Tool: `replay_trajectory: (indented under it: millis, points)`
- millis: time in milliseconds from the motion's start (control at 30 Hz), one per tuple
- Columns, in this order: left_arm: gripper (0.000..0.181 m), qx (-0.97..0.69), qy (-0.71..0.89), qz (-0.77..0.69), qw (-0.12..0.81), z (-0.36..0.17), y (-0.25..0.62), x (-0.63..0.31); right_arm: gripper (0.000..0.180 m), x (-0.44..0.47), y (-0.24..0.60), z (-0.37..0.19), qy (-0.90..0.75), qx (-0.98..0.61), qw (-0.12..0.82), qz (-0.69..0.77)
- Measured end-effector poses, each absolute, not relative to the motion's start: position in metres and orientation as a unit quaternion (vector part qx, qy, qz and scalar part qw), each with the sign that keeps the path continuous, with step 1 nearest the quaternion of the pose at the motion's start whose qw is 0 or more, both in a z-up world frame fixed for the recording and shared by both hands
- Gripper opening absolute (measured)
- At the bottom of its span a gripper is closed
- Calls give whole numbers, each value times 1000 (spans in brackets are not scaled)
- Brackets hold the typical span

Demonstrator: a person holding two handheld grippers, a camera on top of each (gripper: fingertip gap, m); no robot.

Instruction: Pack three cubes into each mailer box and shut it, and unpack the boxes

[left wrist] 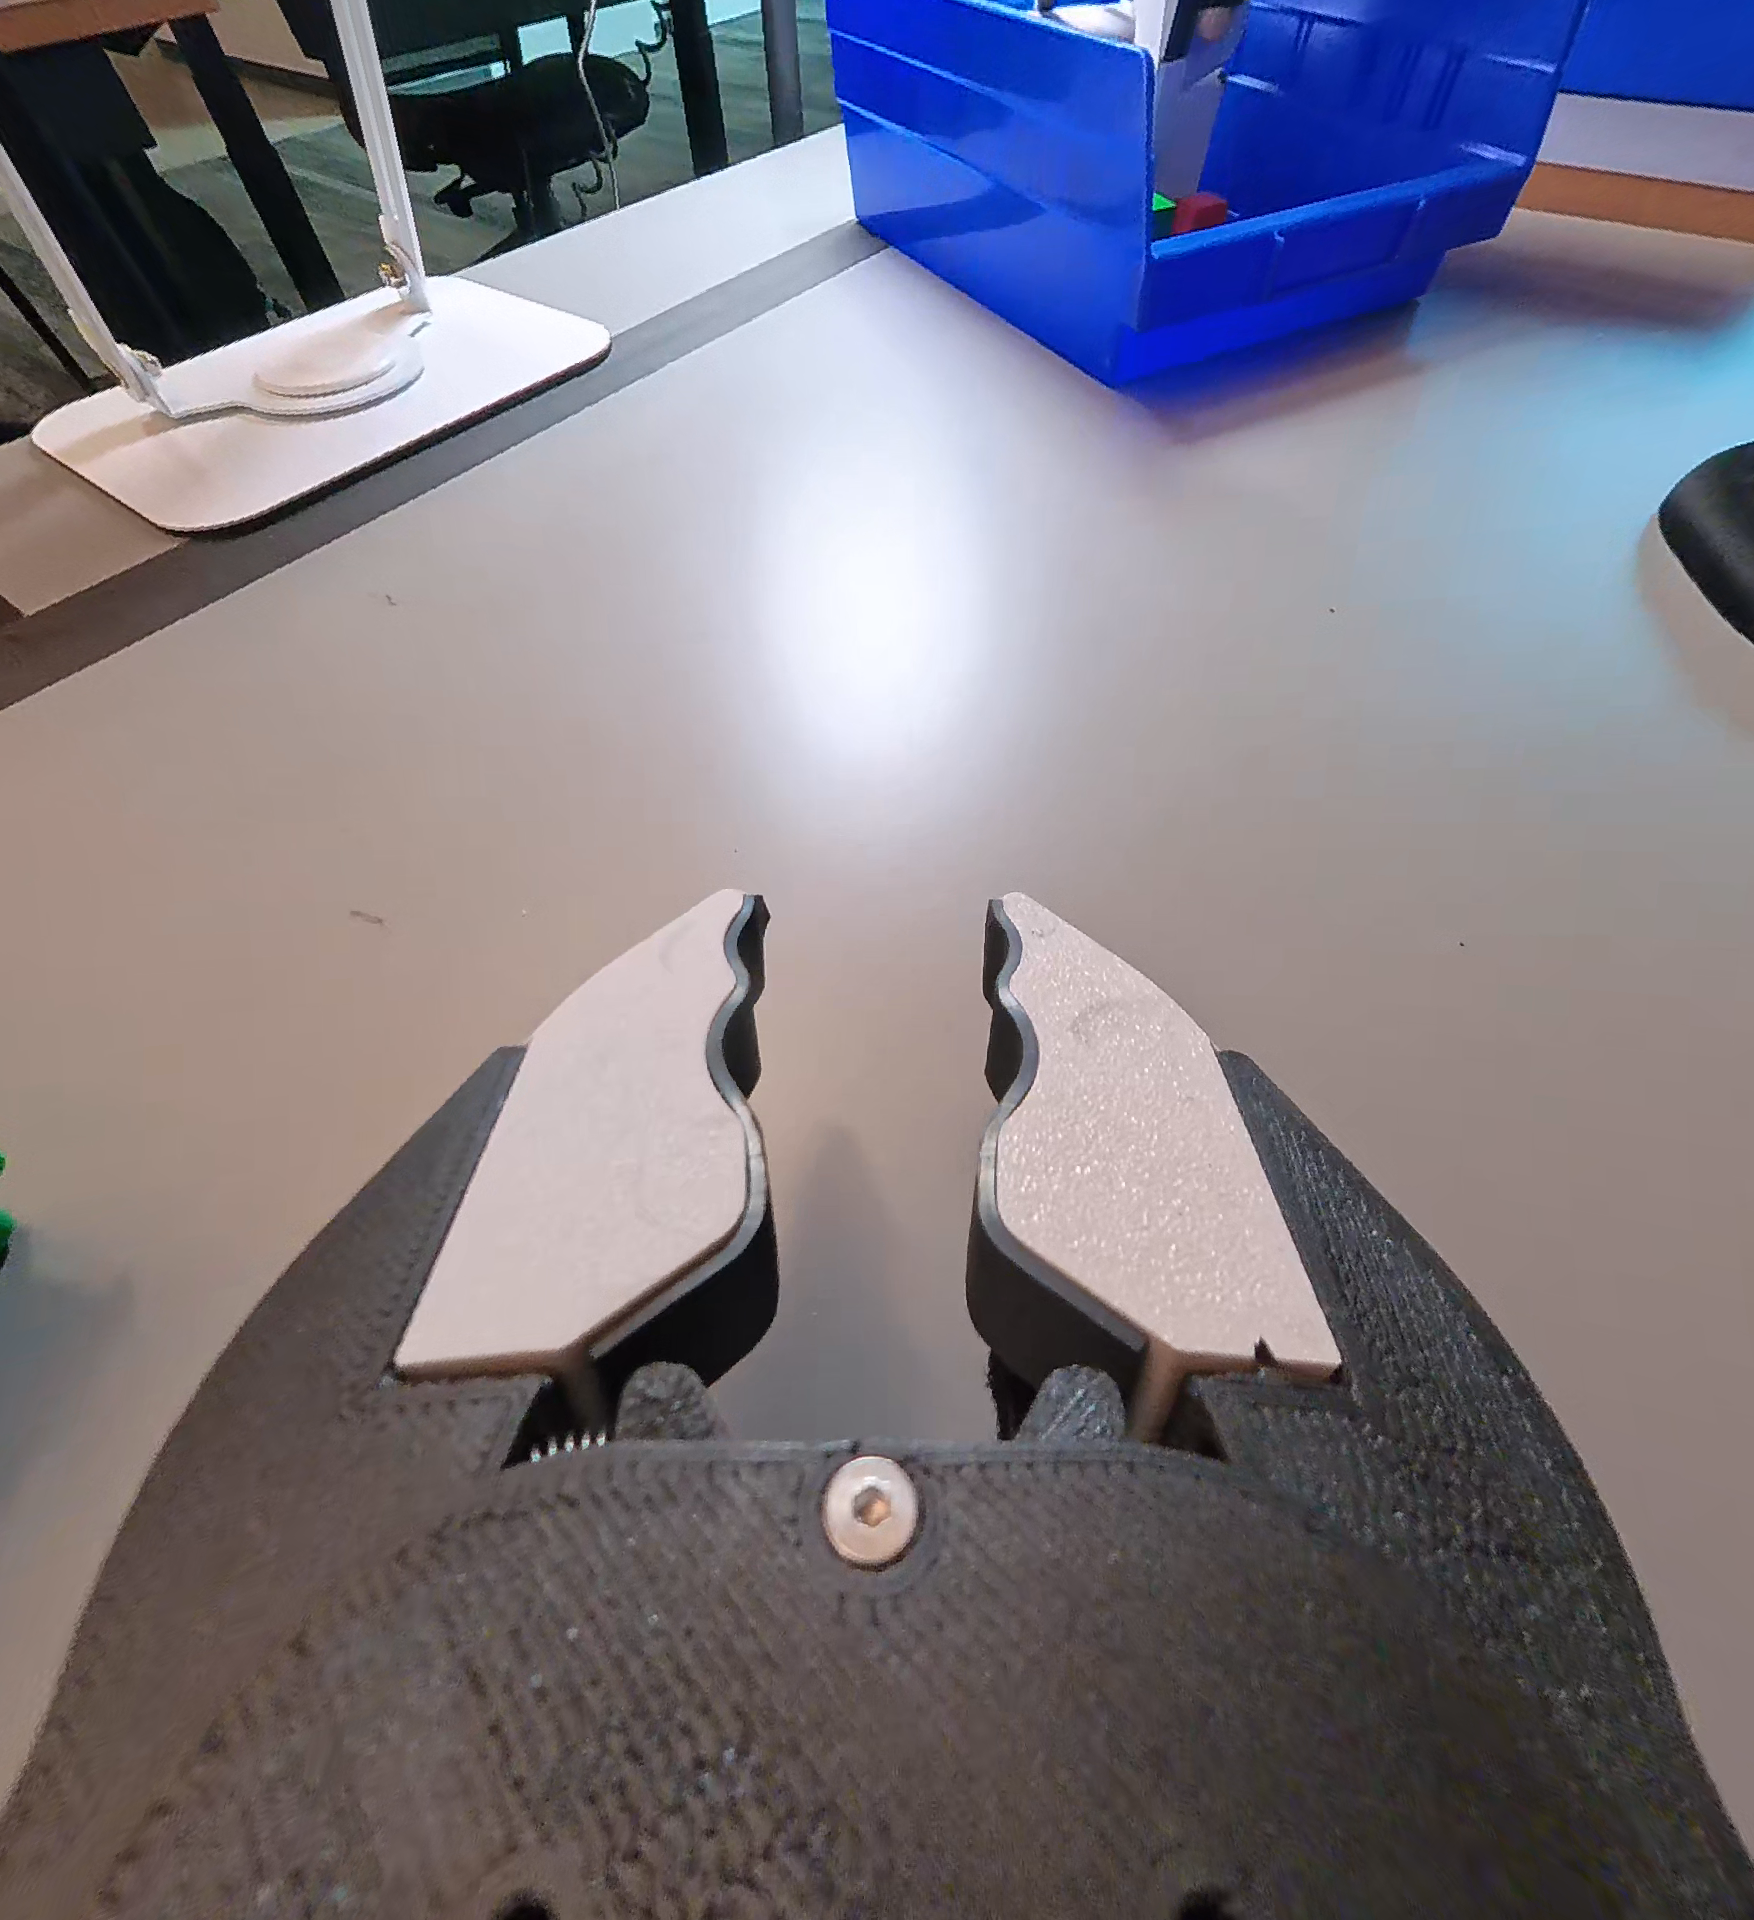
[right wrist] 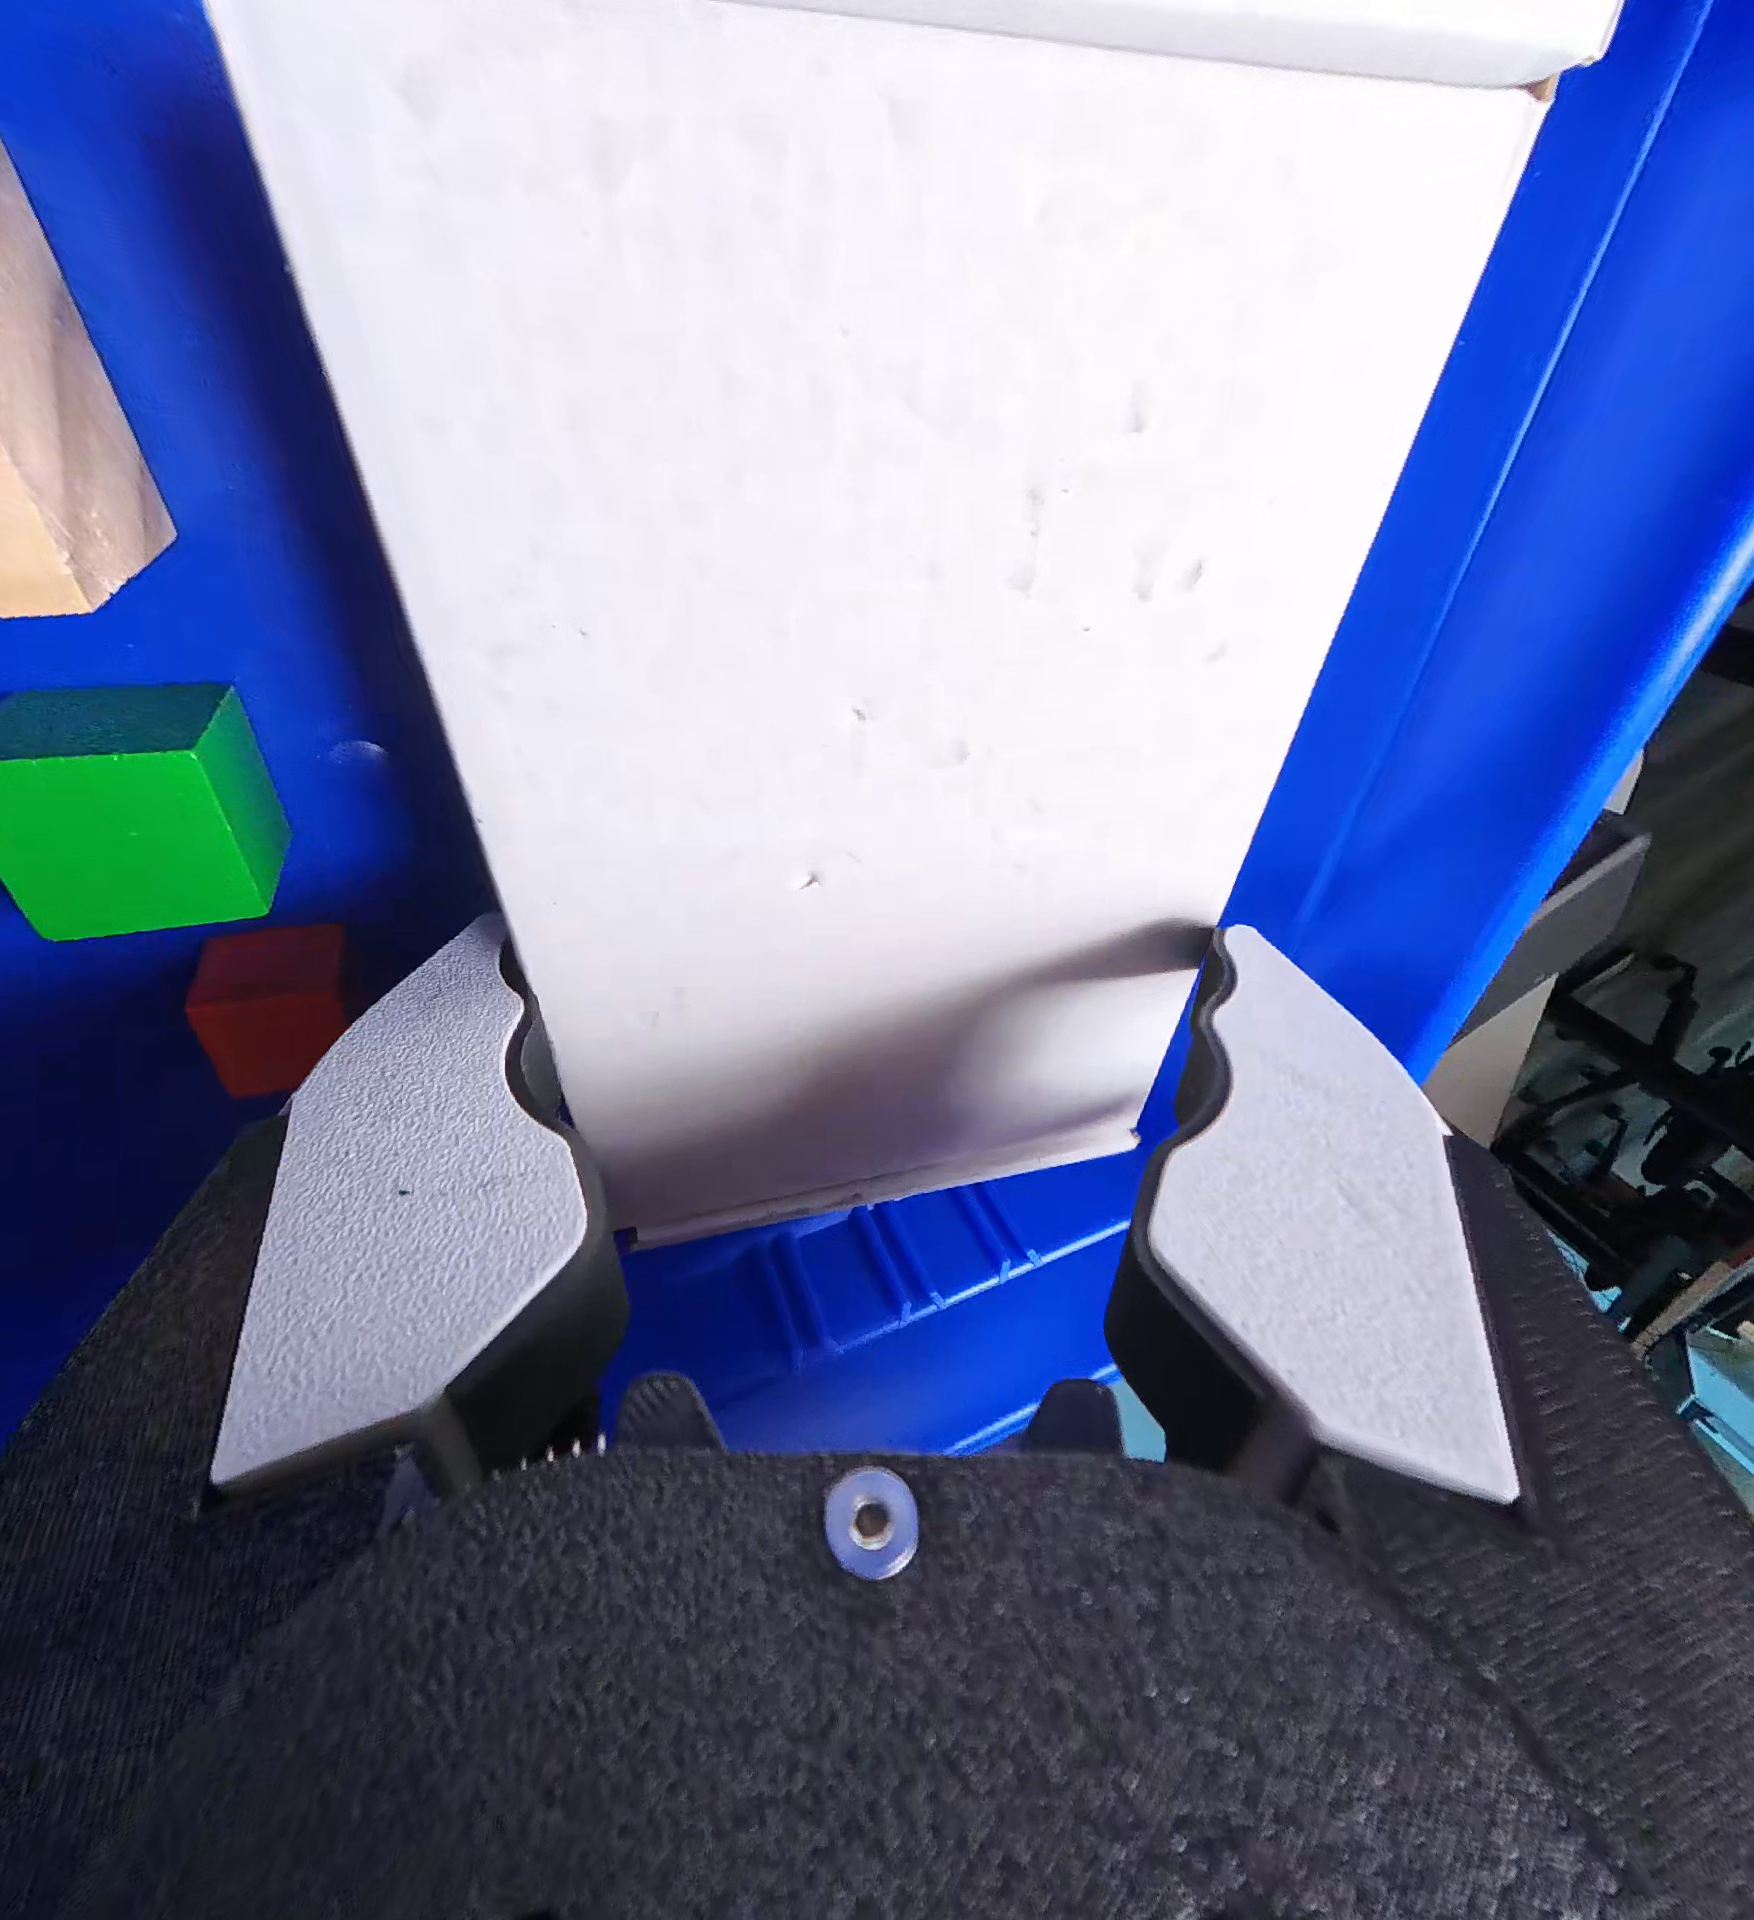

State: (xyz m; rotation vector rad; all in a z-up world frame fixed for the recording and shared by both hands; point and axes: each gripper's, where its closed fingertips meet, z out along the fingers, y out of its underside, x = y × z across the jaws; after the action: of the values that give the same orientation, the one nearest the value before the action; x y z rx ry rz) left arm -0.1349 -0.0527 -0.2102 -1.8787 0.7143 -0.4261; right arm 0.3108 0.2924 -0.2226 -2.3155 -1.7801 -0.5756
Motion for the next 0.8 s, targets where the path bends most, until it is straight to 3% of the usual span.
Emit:
replay_trajectory:
  millis: [567,800]
  points:
    - [39,-781,308,-173,514,-211,-55,-133,105,303,292,-193,-616,-747,111,-223]
    - [38,-778,318,-170,514,-211,-57,-130,96,255,256,-178,-631,-747,151,-143]
